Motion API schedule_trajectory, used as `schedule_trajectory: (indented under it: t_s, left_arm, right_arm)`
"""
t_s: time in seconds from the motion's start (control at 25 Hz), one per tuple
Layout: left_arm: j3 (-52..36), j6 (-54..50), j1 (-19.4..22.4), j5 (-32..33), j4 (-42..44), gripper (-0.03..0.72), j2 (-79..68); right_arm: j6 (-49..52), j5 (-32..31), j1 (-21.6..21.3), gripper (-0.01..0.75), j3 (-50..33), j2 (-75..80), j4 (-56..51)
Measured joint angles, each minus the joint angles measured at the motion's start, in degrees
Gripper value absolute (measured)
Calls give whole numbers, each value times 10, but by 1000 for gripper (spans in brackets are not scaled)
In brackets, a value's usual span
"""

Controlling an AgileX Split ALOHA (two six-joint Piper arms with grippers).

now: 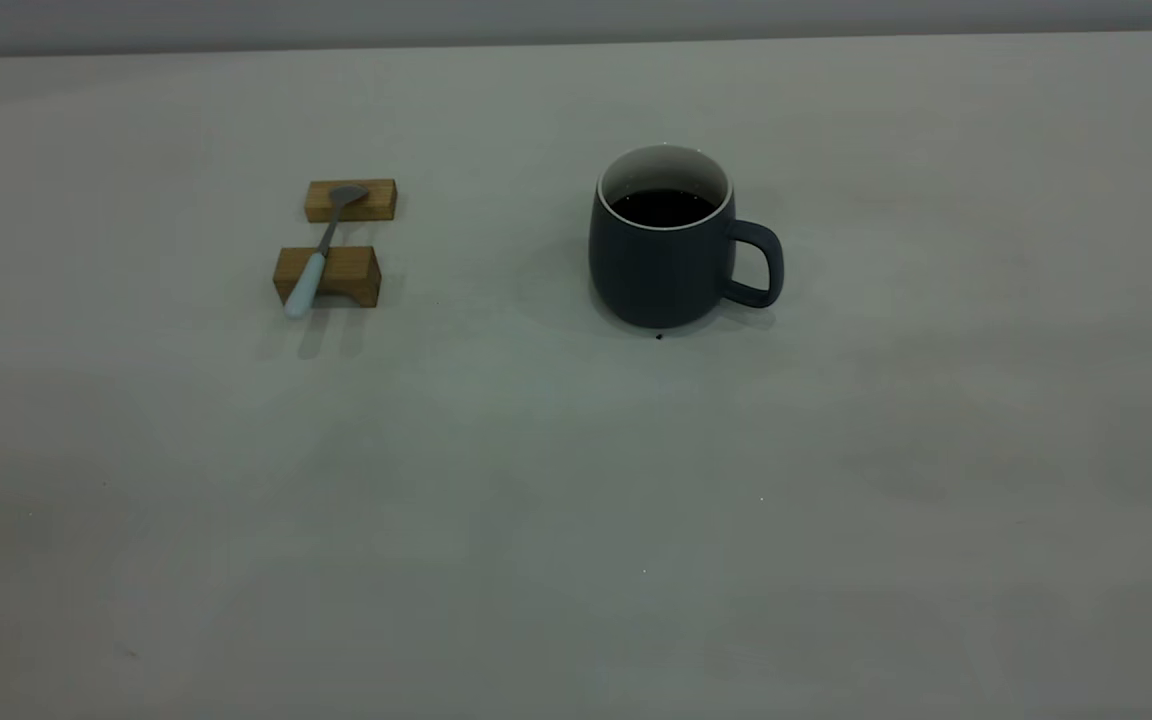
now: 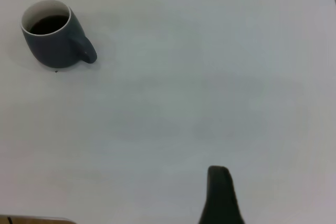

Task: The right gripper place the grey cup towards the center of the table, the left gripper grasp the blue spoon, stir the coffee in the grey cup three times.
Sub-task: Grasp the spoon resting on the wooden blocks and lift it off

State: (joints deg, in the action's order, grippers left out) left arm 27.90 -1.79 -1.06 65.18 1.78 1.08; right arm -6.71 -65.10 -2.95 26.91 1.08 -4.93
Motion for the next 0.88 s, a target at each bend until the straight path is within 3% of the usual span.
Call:
schedule_trajectory:
  t_s: [0.88]
  left_arm:
    - [0,-7,0,0,3,515,0]
  right_arm:
    - [0,0,0,593,0,0,0]
